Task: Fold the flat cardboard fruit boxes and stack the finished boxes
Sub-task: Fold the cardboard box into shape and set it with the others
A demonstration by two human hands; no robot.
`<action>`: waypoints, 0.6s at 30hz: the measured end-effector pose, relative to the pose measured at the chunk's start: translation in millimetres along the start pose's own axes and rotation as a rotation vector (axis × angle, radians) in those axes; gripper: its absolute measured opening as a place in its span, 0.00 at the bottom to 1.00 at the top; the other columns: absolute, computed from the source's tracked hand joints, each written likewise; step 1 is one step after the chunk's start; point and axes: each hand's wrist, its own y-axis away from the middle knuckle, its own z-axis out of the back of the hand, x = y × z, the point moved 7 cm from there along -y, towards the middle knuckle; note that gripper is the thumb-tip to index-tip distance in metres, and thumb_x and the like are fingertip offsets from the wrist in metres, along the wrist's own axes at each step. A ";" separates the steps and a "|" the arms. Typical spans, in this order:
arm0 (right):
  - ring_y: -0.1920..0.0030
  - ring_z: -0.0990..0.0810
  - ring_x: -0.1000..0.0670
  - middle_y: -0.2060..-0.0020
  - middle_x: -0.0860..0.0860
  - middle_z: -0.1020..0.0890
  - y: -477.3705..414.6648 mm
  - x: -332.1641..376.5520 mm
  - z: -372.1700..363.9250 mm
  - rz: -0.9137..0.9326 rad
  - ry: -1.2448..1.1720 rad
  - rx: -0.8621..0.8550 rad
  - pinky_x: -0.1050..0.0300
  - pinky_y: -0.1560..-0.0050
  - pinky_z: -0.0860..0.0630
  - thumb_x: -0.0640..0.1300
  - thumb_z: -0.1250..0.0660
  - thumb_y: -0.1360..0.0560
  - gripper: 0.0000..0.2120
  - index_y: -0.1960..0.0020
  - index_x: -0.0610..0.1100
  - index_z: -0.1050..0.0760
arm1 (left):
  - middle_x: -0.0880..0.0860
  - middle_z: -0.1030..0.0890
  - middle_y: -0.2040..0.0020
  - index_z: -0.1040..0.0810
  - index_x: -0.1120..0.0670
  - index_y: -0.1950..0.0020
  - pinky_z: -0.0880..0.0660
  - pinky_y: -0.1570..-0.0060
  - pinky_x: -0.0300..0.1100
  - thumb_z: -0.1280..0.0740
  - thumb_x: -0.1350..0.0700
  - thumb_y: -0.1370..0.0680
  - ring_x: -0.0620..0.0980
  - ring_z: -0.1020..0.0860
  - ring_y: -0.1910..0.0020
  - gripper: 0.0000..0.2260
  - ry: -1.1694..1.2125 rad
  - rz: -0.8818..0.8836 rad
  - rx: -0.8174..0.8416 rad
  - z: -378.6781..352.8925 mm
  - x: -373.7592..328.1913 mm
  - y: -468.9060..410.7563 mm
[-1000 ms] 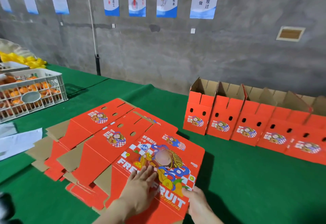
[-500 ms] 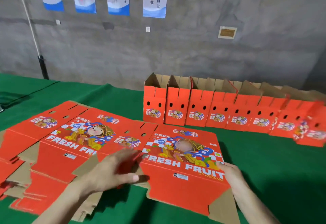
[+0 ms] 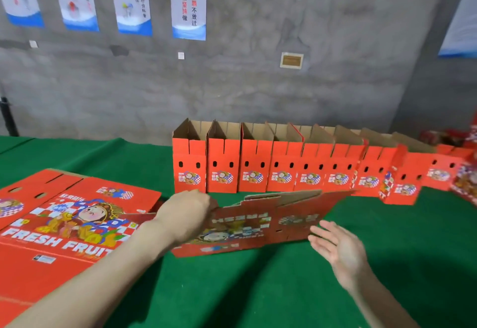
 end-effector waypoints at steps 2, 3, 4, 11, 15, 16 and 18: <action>0.63 0.19 0.49 0.55 0.38 0.18 21.6 30.8 -12.0 0.407 0.272 -0.044 0.61 0.63 0.21 0.31 0.40 0.21 0.08 0.49 0.37 0.24 | 0.55 0.19 0.54 0.21 0.53 0.51 0.29 0.60 0.43 0.39 0.55 0.22 0.57 0.21 0.54 0.07 -0.002 0.012 -0.010 18.6 -4.8 -13.4; 0.63 0.18 0.52 0.55 0.41 0.18 33.5 44.1 -24.1 0.592 0.412 -0.021 0.61 0.62 0.21 0.29 0.39 0.23 0.10 0.50 0.41 0.23 | 0.56 0.19 0.53 0.21 0.54 0.51 0.31 0.61 0.43 0.39 0.55 0.22 0.57 0.22 0.54 0.07 0.001 0.015 -0.010 25.8 -7.4 -19.2; 0.61 0.18 0.54 0.53 0.44 0.17 42.3 52.0 -37.8 0.731 0.543 0.033 0.60 0.58 0.21 0.30 0.37 0.24 0.11 0.48 0.44 0.23 | 0.56 0.20 0.53 0.21 0.55 0.51 0.32 0.61 0.42 0.38 0.55 0.21 0.57 0.22 0.54 0.07 0.010 0.018 0.000 31.2 -11.0 -23.9; 0.69 0.23 0.54 0.64 0.56 0.21 29.4 70.8 -96.9 0.680 0.842 0.329 0.59 0.62 0.26 0.45 0.31 0.26 0.23 0.40 0.65 0.36 | 0.53 0.26 0.57 0.23 0.54 0.47 0.33 0.60 0.43 0.38 0.55 0.20 0.57 0.25 0.56 0.07 -0.018 -0.074 0.043 44.9 -47.1 -28.4; 0.70 0.20 0.55 0.67 0.45 0.18 9.4 75.5 -101.9 0.581 1.061 0.268 0.44 0.59 0.22 0.57 0.33 0.26 0.18 0.53 0.41 0.30 | 0.50 0.30 0.62 0.26 0.53 0.56 0.34 0.60 0.41 0.36 0.57 0.21 0.53 0.30 0.59 0.04 0.056 -0.097 0.106 51.3 -47.7 -31.2; 0.71 0.20 0.58 0.67 0.44 0.19 7.0 76.2 -102.4 0.575 1.118 0.260 0.45 0.60 0.22 0.59 0.35 0.25 0.21 0.57 0.40 0.32 | 0.49 0.31 0.64 0.28 0.53 0.59 0.35 0.60 0.41 0.35 0.57 0.22 0.52 0.30 0.59 0.07 0.080 -0.110 0.126 53.6 -46.0 -32.7; 0.72 0.20 0.60 0.71 0.48 0.21 5.3 76.6 -104.6 0.595 1.153 0.280 0.52 0.66 0.24 0.59 0.37 0.24 0.20 0.62 0.44 0.37 | 0.50 0.31 0.67 0.31 0.55 0.63 0.38 0.63 0.41 0.31 0.55 0.24 0.52 0.32 0.62 0.11 0.130 -0.152 0.161 58.6 -43.5 -35.5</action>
